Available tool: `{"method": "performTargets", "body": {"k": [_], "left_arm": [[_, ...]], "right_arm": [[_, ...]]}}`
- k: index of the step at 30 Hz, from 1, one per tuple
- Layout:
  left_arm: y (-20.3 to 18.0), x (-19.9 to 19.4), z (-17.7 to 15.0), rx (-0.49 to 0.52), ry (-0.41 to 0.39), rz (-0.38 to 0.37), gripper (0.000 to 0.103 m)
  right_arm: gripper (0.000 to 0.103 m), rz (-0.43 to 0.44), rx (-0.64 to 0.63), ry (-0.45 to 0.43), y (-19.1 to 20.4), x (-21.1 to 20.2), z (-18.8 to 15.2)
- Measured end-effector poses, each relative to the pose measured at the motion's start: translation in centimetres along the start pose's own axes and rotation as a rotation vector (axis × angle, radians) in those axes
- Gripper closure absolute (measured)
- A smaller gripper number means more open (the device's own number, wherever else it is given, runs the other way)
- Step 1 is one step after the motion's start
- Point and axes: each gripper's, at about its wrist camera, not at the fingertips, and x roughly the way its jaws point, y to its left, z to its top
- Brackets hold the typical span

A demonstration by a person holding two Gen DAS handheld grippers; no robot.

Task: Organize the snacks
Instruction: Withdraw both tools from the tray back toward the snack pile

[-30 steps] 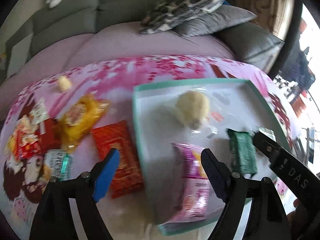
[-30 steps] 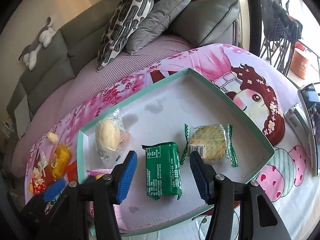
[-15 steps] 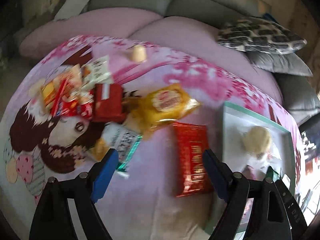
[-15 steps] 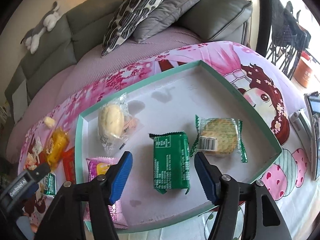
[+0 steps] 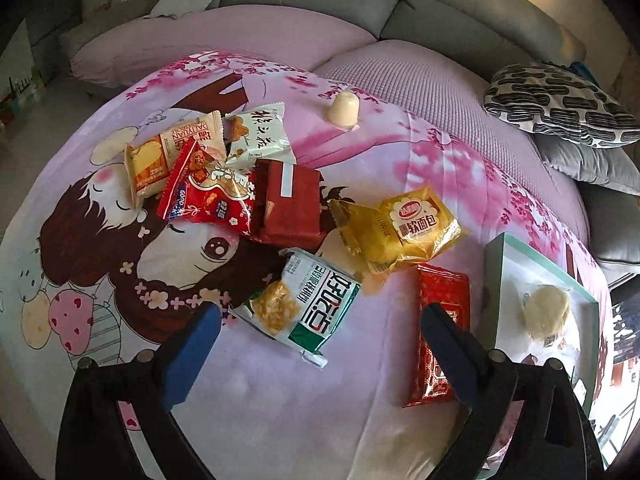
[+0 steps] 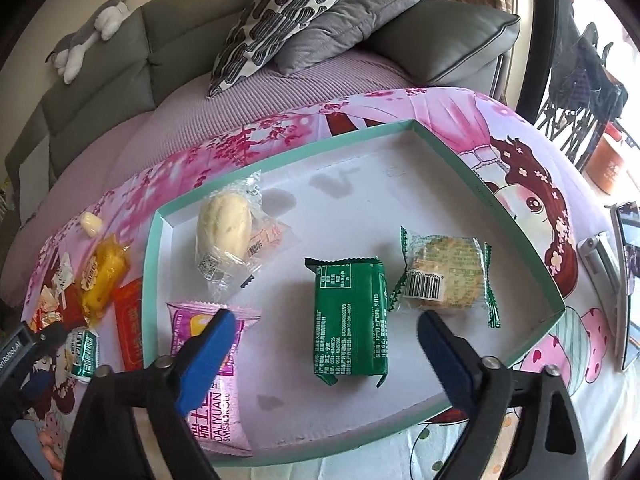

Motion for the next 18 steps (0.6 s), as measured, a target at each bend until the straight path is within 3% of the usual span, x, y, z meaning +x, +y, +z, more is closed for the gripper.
{"method": "performTargets", "body": {"k": [10,18], "left_arm": [[-0.3,-0.4,0.0,0.038,-0.029,-0.004,0.000],[0.3,-1.4,0.7,0.042,-0.080,-0.023,0.000]], "right_arm": [[0.000,-0.022,-0.033,-0.003,0.5,0.3,-0.1],[0.000,0.018,-0.028,-0.032,0.9,-0.1,-0.2]]}}
